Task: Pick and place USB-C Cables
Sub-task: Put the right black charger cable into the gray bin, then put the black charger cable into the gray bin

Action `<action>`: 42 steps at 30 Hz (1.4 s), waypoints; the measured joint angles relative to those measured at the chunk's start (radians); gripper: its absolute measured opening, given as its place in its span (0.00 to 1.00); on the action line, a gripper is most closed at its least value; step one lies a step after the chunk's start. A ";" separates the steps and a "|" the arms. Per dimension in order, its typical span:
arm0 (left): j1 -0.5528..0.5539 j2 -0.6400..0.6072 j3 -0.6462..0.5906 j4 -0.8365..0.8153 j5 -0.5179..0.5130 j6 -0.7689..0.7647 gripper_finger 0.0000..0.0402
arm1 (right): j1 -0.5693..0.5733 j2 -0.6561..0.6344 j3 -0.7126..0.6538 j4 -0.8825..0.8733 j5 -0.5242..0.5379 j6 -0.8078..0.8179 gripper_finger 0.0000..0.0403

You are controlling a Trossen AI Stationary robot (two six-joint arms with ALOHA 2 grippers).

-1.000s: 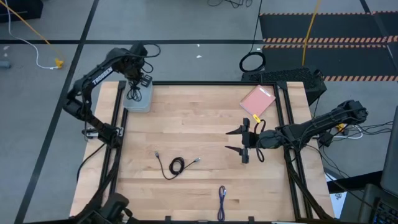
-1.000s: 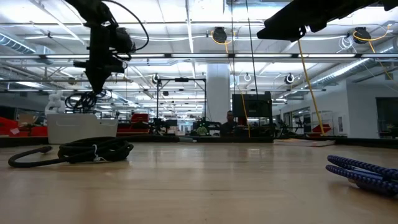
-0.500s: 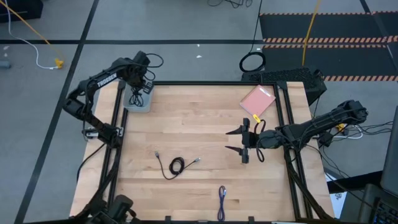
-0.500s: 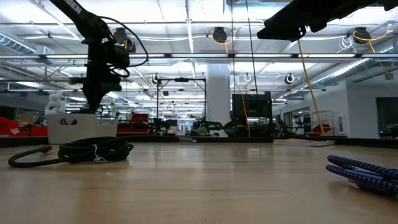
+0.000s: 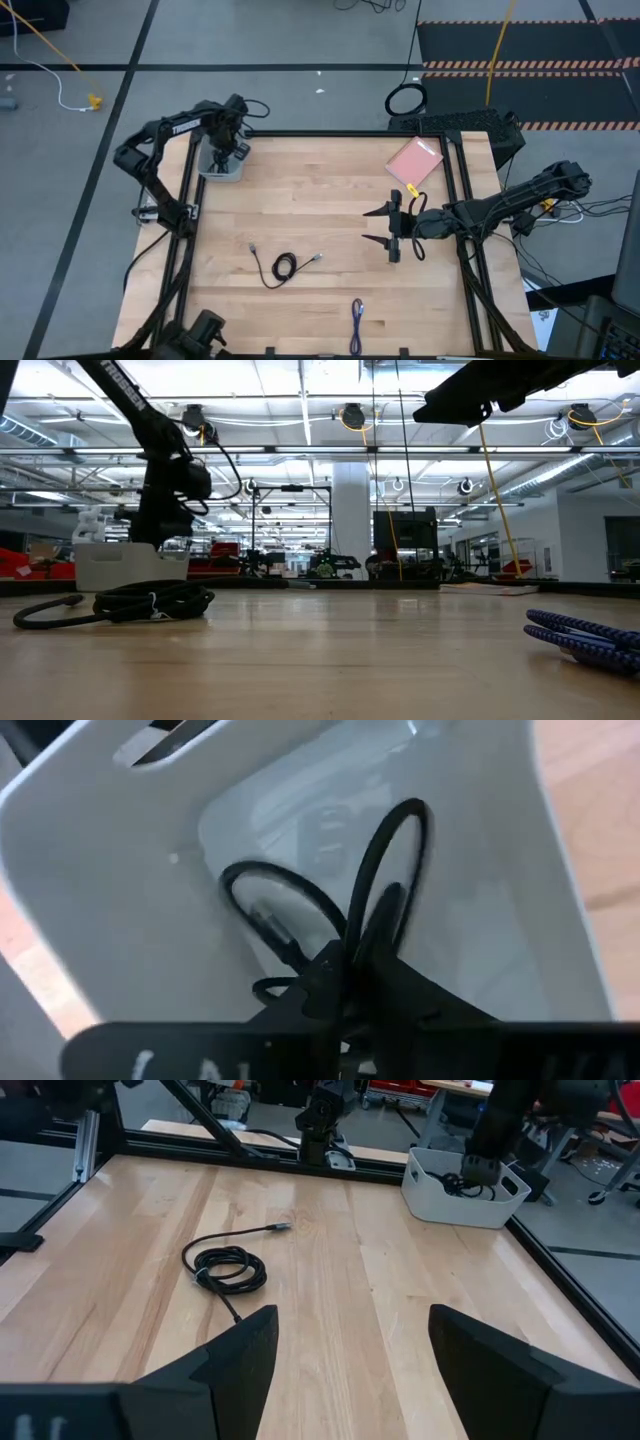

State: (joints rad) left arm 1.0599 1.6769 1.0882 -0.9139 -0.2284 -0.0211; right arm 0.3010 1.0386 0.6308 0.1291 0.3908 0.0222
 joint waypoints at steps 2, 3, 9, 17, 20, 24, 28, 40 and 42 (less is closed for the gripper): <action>0.000 0.016 0.000 0.018 0.000 0.000 0.13 | 0.000 0.000 0.000 0.000 0.000 0.000 0.63; 0.000 0.021 0.000 0.024 0.000 0.000 0.15 | 0.000 0.000 0.000 0.000 0.000 0.000 0.63; -0.002 0.022 0.000 0.044 0.002 -0.006 0.21 | 0.000 0.000 0.000 -0.013 0.000 0.000 0.63; -0.012 -0.029 0.000 -0.025 0.001 0.014 0.22 | 0.000 0.000 0.000 -0.016 0.000 0.000 0.63; -0.027 -0.086 0.000 -0.032 0.000 0.016 0.22 | 0.000 0.000 0.000 -0.016 0.000 0.000 0.63; -0.056 -0.184 0.000 -0.045 0.001 0.014 0.22 | 0.000 0.000 0.000 -0.016 0.000 0.000 0.63; -0.114 -0.288 0.000 -0.074 0.001 -0.010 0.22 | 0.000 0.000 0.000 -0.016 0.000 0.008 0.63; -0.563 -0.496 0.000 -0.185 0.011 -0.160 0.22 | 0.000 0.000 0.000 -0.015 0.000 0.044 0.63; -0.675 -0.508 0.000 -0.186 0.012 -0.211 0.22 | 0.000 0.000 0.000 -0.015 0.000 0.045 0.63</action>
State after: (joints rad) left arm 0.3846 1.1691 1.0882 -1.0996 -0.2161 -0.2316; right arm 0.3008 1.0386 0.6308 0.1143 0.3912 0.0673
